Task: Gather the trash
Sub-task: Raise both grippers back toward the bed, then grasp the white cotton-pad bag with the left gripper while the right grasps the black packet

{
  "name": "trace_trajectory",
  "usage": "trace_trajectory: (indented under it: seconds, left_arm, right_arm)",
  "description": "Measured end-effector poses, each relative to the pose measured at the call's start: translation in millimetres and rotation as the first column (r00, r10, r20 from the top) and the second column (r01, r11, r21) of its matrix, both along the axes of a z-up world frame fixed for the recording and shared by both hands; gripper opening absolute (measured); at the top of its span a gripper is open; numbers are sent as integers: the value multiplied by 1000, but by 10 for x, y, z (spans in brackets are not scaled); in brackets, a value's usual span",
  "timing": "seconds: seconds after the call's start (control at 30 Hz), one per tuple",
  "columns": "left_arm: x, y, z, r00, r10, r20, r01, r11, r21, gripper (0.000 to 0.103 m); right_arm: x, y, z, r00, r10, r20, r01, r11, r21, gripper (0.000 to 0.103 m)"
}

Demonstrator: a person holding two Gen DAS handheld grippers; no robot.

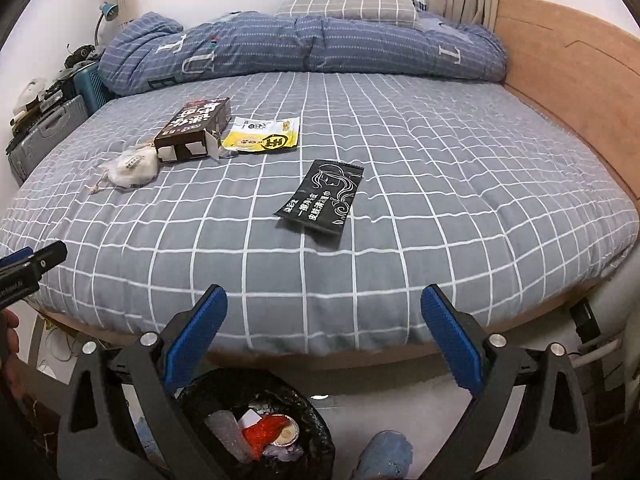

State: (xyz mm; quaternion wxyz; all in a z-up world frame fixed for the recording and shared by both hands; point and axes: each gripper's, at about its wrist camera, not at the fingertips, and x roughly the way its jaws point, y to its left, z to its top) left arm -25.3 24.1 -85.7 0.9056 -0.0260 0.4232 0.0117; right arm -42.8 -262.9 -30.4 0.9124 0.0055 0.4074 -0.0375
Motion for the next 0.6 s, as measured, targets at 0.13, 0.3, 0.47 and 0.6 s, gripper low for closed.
trace_trajectory:
  seconds: [0.13, 0.3, 0.47, 0.6]
  left_arm:
    - [153, 19, 14, 1000, -8, 3, 8, 1000, 4, 97]
    - [389, -3, 52, 1000, -10, 27, 11, 1000, 0, 97]
    - [611, -8, 104, 999, -7, 47, 7, 1000, 16, 97]
    - [833, 18, 103, 999, 2, 46, -2, 1000, 4, 97]
  right_arm:
    - [155, -50, -16, 1000, -17, -12, 17, 1000, 18, 91]
    - [378, -44, 11, 1000, -23, -18, 23, 1000, 19, 91]
    - [590, -30, 41, 999, -27, -17, 27, 1000, 7, 91]
    - [826, -63, -18, 998, -41, -41, 42, 999, 22, 91]
